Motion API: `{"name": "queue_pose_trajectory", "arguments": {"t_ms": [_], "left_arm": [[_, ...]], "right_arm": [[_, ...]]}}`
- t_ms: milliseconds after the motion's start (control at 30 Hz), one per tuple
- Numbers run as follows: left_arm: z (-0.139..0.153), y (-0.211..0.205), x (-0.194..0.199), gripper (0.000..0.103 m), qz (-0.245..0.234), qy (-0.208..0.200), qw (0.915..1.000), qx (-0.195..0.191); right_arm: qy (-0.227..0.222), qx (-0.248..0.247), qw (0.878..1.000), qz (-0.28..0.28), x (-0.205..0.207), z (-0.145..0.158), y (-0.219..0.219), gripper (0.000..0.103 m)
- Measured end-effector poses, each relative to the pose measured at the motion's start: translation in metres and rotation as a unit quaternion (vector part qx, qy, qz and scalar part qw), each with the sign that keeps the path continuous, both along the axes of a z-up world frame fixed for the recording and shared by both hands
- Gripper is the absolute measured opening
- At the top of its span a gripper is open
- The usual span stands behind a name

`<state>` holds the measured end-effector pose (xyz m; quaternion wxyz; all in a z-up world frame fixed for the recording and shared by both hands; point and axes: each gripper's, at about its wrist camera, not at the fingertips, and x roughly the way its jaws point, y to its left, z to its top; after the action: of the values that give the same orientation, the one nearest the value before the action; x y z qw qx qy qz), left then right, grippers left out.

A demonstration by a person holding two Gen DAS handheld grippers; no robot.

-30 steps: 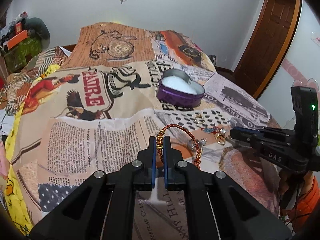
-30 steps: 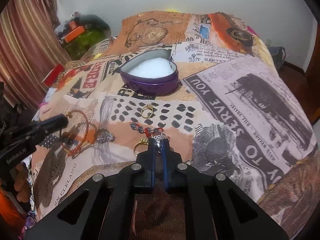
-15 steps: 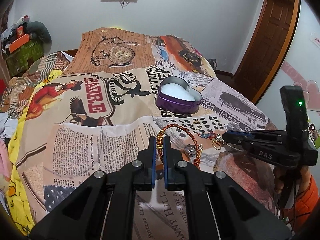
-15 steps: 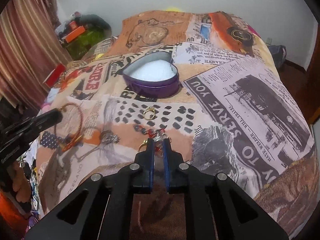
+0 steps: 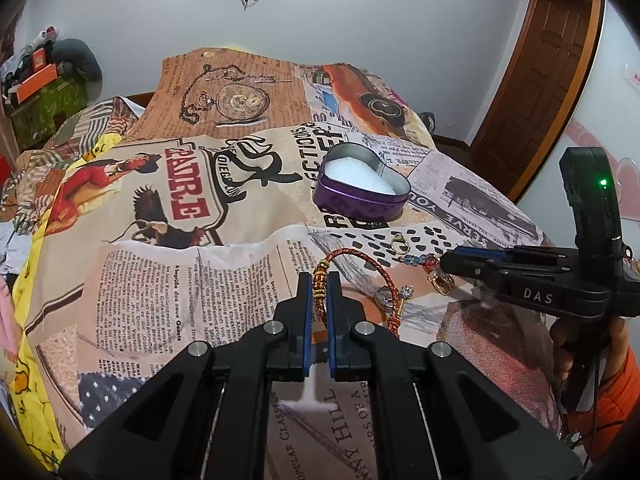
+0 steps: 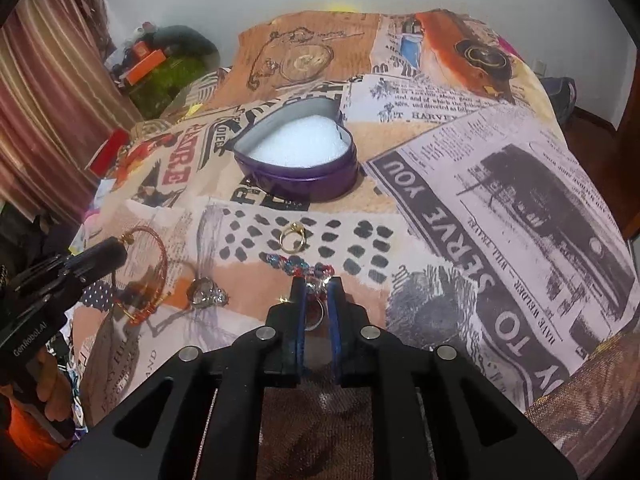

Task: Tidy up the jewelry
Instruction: 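Carry both bracelets in both grippers toward the purple heart tin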

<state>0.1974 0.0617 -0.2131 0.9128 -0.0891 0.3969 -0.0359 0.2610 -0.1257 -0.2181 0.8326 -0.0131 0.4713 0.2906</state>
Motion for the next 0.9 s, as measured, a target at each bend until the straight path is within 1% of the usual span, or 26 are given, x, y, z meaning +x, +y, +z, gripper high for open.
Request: {"name": "queue_pose_trajectory", "arguments": {"t_ms": [67,100,300,333,400,433,500,567,733,900], "left_arm": [[0.0,0.0,0.0,0.005,0.0,0.0,1.0,0.0],[-0.001,0.0,0.0,0.005,0.001,0.0,1.0,0.002],[-0.002,0.002,-0.001,0.005,0.003,0.002,1.0,0.002],[-0.003,0.003,-0.001,0.005,0.003,0.003,1.0,0.001],[-0.003,0.002,-0.001,0.005,0.004,0.004,1.0,0.0],[-0.003,0.002,-0.002,0.005,0.004,0.004,1.0,0.001],[-0.002,0.001,-0.002,0.005,0.003,0.003,1.0,0.002],[-0.001,0.001,-0.003,0.005,0.004,0.002,1.0,0.004],[0.006,0.002,-0.003,0.005,0.008,-0.004,1.0,0.003],[0.017,0.002,-0.004,0.005,0.01,-0.017,0.9998,0.003]], "right_arm": [[-0.002,-0.002,1.0,-0.001,0.0,0.0,0.001,0.036],[-0.006,0.0,1.0,-0.003,0.0,0.0,0.002,0.038],[-0.015,0.0,1.0,0.001,-0.001,-0.004,0.004,0.039],[-0.017,0.001,1.0,0.003,-0.001,-0.004,0.004,0.038],[-0.022,-0.004,1.0,0.006,-0.001,-0.005,0.006,0.031],[-0.021,-0.009,1.0,0.008,0.0,-0.006,0.007,0.023],[-0.017,-0.007,1.0,0.012,0.002,-0.008,0.007,0.019],[-0.019,-0.006,1.0,0.011,0.004,-0.007,0.007,0.011],[-0.032,-0.004,0.999,0.005,-0.001,-0.003,0.002,0.011],[-0.047,0.0,0.999,-0.004,-0.006,0.009,-0.004,0.011]]}}
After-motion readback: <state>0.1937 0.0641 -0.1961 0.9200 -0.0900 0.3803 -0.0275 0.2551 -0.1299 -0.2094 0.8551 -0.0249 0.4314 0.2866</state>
